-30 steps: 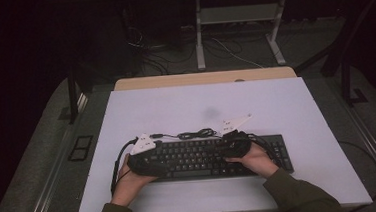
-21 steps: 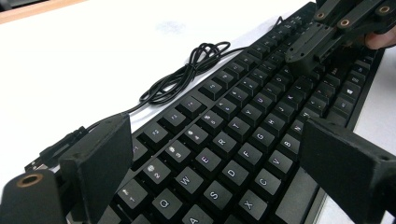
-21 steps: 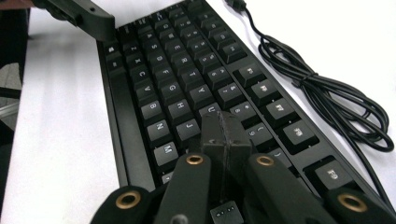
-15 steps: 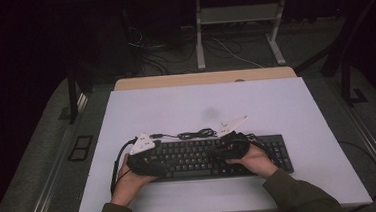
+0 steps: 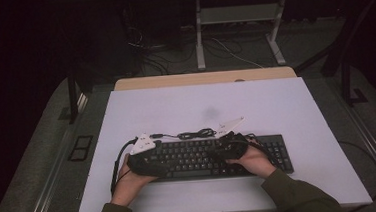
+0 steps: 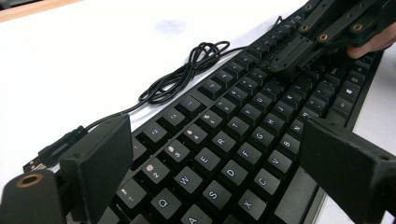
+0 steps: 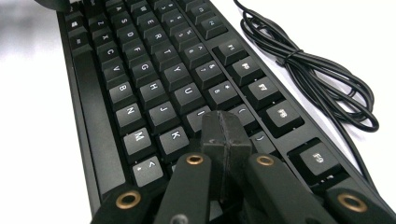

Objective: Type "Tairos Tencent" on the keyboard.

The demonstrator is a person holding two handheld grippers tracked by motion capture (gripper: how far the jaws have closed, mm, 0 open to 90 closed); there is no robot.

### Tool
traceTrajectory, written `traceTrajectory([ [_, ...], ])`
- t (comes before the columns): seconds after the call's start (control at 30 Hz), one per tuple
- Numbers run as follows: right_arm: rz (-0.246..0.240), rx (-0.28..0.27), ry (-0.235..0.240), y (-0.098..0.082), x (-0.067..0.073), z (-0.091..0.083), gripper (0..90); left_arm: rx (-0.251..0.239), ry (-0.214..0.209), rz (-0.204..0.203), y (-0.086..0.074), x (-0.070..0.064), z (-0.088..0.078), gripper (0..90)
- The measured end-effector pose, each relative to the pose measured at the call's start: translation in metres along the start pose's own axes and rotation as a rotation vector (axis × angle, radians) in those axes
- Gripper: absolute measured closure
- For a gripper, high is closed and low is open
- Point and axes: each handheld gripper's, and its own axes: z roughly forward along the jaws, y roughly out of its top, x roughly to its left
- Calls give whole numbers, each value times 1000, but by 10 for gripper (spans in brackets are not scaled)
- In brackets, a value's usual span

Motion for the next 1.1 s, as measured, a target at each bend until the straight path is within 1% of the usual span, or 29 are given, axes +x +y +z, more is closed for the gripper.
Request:
traceTrajectory([
  [0.07,-5,1,-2,0,0,0,895,1,1,0,0,0,0,92],
  [0.17,1,-2,3,0,-1,-1,894,-1,-1,0,0,0,0,95],
  [0.27,12,-24,14,1,-2,-5,891,-4,-2,-4,0,0,0,98],
  [0.4,17,-39,22,2,-2,-7,813,-7,-2,-8,0,0,0,102],
  [0.57,24,-74,33,2,-4,-13,646,-4,1,-8,0,0,-1,104],
  [0.67,31,-87,31,2,-6,-16,569,-4,4,-13,0,1,-1,108],
  [0.73,43,-95,33,2,-7,-17,541,-1,5,-11,0,1,-2,113],
  [1.0,62,-124,19,1,-10,-20,416,2,6,-18,0,1,-2,125],
  [1.1,71,-132,4,1,-10,-20,375,2,8,-19,0,1,-3,130],
])
